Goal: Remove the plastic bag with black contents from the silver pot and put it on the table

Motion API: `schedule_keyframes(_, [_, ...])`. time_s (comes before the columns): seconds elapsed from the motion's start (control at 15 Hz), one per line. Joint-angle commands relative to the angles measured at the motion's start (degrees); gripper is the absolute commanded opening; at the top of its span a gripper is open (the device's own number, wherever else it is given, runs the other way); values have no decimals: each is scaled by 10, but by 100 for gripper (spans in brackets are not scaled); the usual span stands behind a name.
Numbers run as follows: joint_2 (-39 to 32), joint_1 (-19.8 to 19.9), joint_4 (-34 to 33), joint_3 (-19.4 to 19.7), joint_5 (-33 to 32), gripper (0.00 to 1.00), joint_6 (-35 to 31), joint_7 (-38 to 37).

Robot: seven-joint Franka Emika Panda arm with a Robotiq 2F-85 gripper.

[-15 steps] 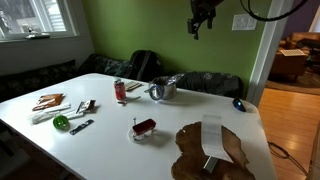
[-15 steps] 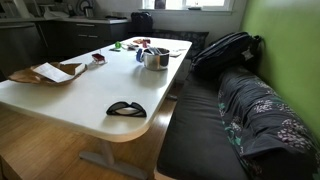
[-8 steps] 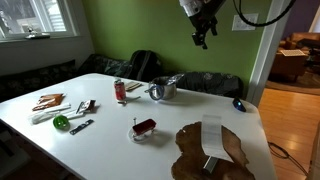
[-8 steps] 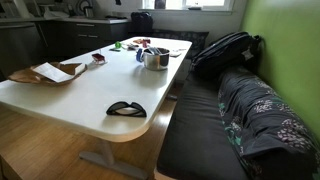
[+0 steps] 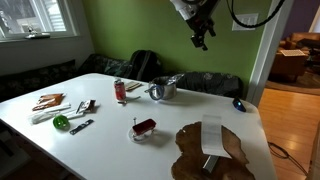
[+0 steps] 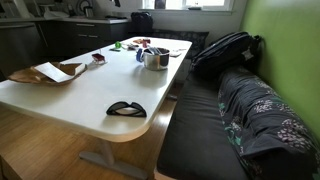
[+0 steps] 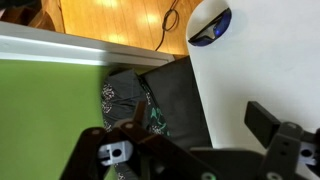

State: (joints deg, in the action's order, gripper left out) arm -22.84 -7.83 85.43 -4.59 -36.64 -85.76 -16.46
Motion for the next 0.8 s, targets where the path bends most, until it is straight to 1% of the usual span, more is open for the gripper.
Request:
schedule_keyframes(0.0, [-15,1,-14,4,13,100,2,99])
schedule_keyframes(0.07, [-25,8,-29,3,23,100,-10,132])
schedule_keyframes(0.27, [-56,24,-79,6,26,100,-38,251])
schedule_keyframes(0.4, [-81,30,-115,7,31,100,-33,326])
schedule_keyframes(0.6, [-123,33,-178,3,77,100,15,410])
schedule_keyframes(0.67, [-139,30,-204,8,90,100,56,425])
schedule_keyframes(0.73, [-98,24,-142,16,68,100,3,387])
